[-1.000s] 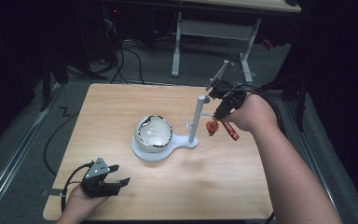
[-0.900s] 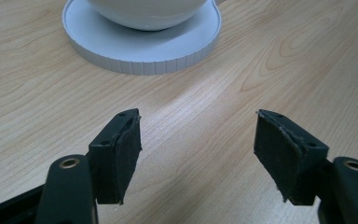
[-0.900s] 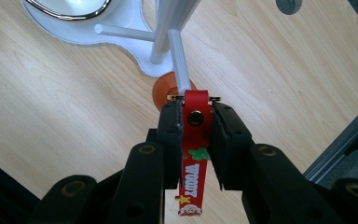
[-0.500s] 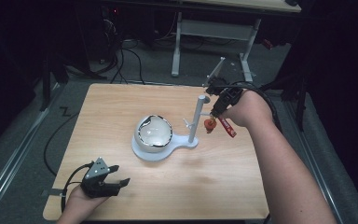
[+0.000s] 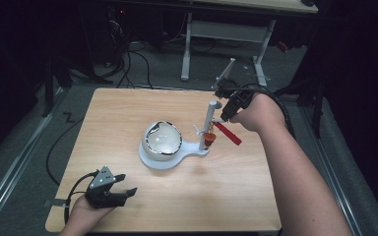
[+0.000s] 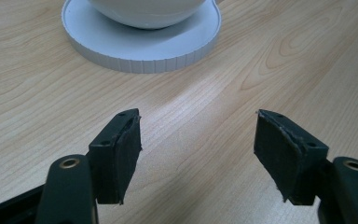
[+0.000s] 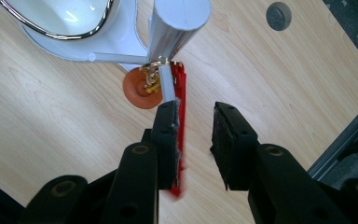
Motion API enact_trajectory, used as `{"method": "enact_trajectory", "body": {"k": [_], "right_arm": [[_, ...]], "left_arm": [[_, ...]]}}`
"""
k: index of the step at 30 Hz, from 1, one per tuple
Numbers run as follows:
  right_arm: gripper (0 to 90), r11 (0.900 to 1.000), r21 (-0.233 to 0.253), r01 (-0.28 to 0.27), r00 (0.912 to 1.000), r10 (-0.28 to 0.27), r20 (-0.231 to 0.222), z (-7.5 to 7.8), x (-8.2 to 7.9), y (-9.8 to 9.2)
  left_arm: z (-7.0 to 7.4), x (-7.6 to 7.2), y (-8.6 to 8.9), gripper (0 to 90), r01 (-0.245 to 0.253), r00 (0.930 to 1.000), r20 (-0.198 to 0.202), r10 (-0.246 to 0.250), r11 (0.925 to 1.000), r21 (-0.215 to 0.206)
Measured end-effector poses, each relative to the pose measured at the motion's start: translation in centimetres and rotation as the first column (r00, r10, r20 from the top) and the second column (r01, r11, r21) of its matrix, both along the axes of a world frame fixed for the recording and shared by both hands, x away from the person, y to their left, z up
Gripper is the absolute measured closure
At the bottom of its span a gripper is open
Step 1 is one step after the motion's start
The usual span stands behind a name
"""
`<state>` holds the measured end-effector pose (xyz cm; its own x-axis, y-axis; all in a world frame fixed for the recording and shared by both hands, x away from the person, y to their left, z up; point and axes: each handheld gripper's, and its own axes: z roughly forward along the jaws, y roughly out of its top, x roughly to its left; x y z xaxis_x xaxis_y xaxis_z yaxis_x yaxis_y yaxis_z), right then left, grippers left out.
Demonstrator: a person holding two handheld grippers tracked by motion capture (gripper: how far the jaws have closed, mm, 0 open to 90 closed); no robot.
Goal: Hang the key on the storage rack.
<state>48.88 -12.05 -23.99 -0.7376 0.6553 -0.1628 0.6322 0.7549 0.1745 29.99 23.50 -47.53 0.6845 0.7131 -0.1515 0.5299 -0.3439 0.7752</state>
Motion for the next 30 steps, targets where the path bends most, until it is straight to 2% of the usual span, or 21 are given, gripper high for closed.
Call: {"method": "enact_trajectory", "body": {"k": [5,7,10,12,18,26,30], "right_arm": [[66.4,1.0,0.008,0.019,0.9997,-0.019,0.015,-0.3,-0.4,-0.1],[65.8,1.0,0.018,0.015,0.9993,-0.016,0.033,-0.3,-0.3,-0.3],[64.8,0.998,0.034,0.045,0.9973,-0.047,0.056,-0.4,-0.6,-0.5],[64.7,0.998,0.051,0.045,0.9958,-0.049,0.077,-0.5,-0.7,-1.0],[64.6,0.995,0.075,0.071,0.9943,-0.077,0.074,-0.9,-1.2,-2.1],[60.2,0.992,0.097,0.078,0.9923,-0.087,0.089,-3.1,-2.3,-3.9],[56.5,0.987,0.128,0.096,0.9892,-0.109,0.098,-4.4,-2.9,-4.9]], "left_arm": [[-0.1,0.0,-0.1,32.2,0.001,1.0,-0.002,-0.001,1.0,0.001],[-0.1,0.0,-0.2,32.2,0.001,1.0,-0.004,-0.001,1.0,0.002],[-0.2,0.0,-0.2,32.2,-0.001,1.0,-0.006,0.001,1.0,0.004],[-0.3,0.0,-0.2,32.2,-0.001,1.0,-0.007,0.001,1.0,0.005],[-0.4,0.1,-0.1,32.2,-0.008,0.9999,-0.013,0.008,0.9999,0.008],[-0.5,0.1,-0.2,32.1,-0.011,0.9999,-0.012,0.012,0.9999,0.01],[-0.6,0.1,-0.2,32.1,-0.012,0.9998,-0.014,0.012,0.9999,0.011]]}}
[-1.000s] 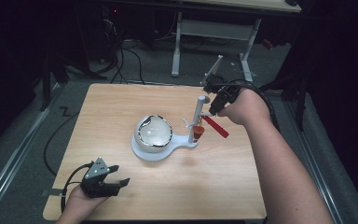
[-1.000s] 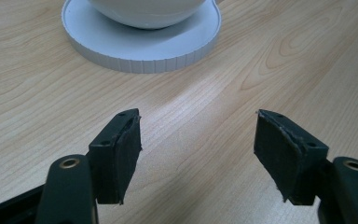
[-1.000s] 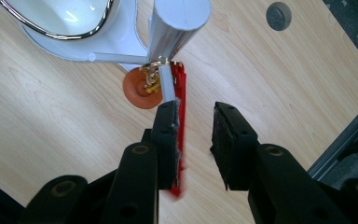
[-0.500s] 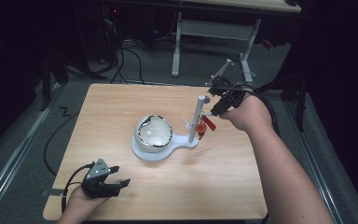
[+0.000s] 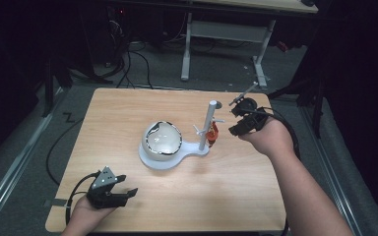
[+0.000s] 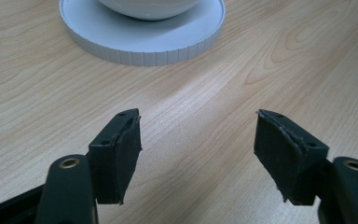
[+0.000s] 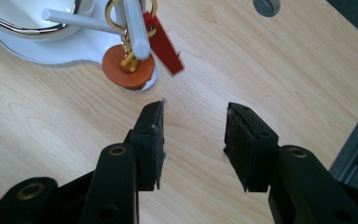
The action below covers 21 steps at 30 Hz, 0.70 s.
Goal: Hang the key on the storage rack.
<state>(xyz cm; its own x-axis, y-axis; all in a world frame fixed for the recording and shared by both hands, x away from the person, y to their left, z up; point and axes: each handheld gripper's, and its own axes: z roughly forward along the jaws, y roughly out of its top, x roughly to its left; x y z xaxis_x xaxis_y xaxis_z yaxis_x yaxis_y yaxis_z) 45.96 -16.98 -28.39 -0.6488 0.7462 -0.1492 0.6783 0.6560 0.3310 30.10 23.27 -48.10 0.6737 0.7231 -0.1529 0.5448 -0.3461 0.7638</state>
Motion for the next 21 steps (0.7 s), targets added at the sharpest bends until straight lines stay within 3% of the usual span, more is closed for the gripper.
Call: {"method": "enact_trajectory", "body": {"k": [9,13,16,21], "right_arm": [[41.6,0.999,0.032,0.021,0.9959,-0.024,0.087,-4.5,-2.5,-1.9],[38.6,0.995,0.083,0.055,0.9917,-0.064,0.111,-6.9,-4.0,-3.1],[34.3,0.984,0.152,0.092,0.9852,-0.112,0.13,-8.8,-5.2,-4.3],[29.2,0.954,0.248,0.172,0.9601,-0.218,0.175,-12.4,-7.8,-6.6]], "left_arm": [[-0.2,0.1,-0.3,32.1,0.0,1.0,-0.006,0.0,1.0,0.0],[-0.3,0.3,-0.4,31.9,0.001,1.0,-0.007,-0.001,1.0,-0.004],[-0.2,0.5,-0.4,31.7,-0.004,1.0,-0.002,0.004,0.9999,-0.012],[-0.2,0.8,-0.3,30.7,-0.02,0.9998,-0.002,0.02,0.9995,-0.026]]}}
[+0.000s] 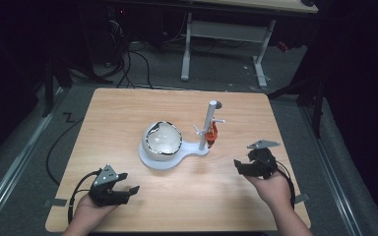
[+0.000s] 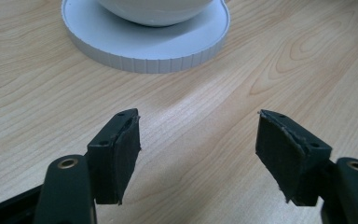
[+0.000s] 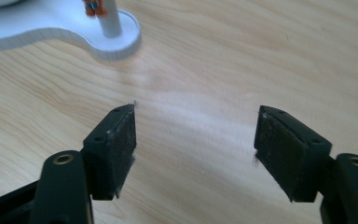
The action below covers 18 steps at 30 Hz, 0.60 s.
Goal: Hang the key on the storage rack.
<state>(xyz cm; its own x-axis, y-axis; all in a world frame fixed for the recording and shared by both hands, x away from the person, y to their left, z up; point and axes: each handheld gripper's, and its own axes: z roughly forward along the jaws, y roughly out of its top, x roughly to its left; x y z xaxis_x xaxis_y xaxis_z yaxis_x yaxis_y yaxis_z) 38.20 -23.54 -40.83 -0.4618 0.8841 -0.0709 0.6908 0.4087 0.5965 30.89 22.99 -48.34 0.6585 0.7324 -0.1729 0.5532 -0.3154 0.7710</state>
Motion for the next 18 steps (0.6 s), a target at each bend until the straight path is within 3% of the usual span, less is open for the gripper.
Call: {"method": "enact_trajectory", "body": {"k": [3,8,11,13,18], "right_arm": [[27.1,0.998,0.036,0.044,0.9985,-0.045,0.031,-2.3,-1.7,-1.2],[15.2,0.999,0.001,0.054,0.9906,-0.053,0.126,-5.5,-4.6,-2.0],[15.1,0.999,0.024,0.041,0.9969,-0.042,0.067,-6.5,-5.2,-2.3],[15.0,0.999,0.003,0.039,0.9963,-0.039,0.076,-6.8,-5.3,-2.2],[14.5,0.999,0.019,0.033,0.9962,-0.034,0.08,-7.1,-4.7,-2.2]], "left_arm": [[0.2,0.2,0.1,28.7,-0.017,0.9998,0.013,0.017,0.9998,0.007],[0.3,0.6,0.4,26.9,-0.041,0.9991,0.006,0.041,0.9991,-0.014],[0.2,0.8,0.3,24.2,-0.048,0.9988,0.004,0.048,0.9979,-0.043],[0.2,0.9,0.1,22.8,-0.058,0.9983,0.004,0.059,0.9976,-0.038],[0.1,0.8,-0.3,21.6,-0.063,0.9979,0.013,0.063,0.998,-0.01]]}}
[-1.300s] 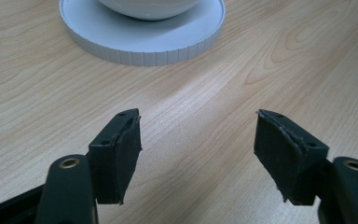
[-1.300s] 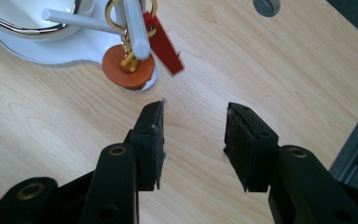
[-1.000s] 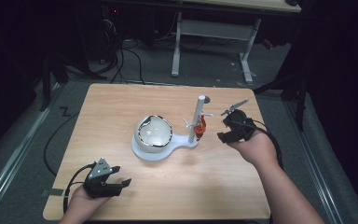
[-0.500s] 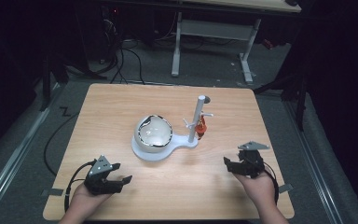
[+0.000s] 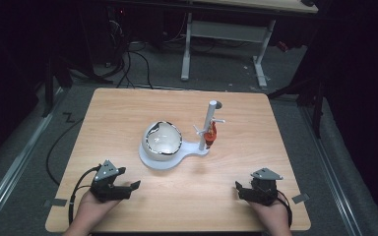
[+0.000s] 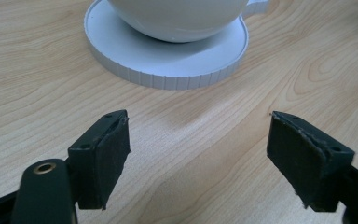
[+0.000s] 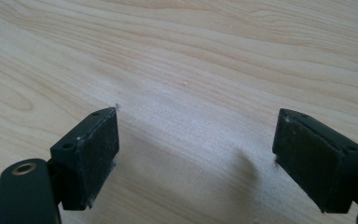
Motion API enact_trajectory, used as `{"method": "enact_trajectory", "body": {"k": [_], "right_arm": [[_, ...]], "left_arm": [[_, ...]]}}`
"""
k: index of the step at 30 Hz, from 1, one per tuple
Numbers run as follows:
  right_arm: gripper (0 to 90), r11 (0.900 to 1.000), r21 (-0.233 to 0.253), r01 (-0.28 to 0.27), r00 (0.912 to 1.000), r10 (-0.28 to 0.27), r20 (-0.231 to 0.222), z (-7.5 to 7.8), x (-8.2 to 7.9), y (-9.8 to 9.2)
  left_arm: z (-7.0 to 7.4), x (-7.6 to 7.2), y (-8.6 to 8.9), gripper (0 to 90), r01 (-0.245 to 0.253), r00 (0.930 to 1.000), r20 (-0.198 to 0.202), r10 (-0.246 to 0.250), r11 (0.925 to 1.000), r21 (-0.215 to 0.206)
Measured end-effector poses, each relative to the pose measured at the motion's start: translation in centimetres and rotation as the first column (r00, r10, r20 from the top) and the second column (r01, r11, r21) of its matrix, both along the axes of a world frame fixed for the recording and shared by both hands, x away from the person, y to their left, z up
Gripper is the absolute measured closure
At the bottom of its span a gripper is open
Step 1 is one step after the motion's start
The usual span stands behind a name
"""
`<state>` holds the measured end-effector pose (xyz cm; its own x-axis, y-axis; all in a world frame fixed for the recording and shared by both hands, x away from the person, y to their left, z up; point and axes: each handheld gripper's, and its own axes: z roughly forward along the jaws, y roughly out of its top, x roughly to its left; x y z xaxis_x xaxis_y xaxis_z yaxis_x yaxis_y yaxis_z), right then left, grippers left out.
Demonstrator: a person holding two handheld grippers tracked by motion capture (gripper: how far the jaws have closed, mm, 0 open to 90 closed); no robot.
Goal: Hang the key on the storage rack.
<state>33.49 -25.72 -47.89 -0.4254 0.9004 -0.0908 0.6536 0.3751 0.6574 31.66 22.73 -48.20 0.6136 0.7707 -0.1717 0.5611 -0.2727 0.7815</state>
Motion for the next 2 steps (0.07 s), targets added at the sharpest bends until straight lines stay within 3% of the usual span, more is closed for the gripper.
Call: {"method": "enact_trajectory", "body": {"k": [2], "right_arm": [[14.4,1.0,0.012,0.002,1.0,-0.002,-0.008,0.0,0.29,-0.06]], "left_arm": [[-0.08,-0.28,0.07,21.6,0.004,1.0,0.002,-0.004,0.9999,0.015]]}}
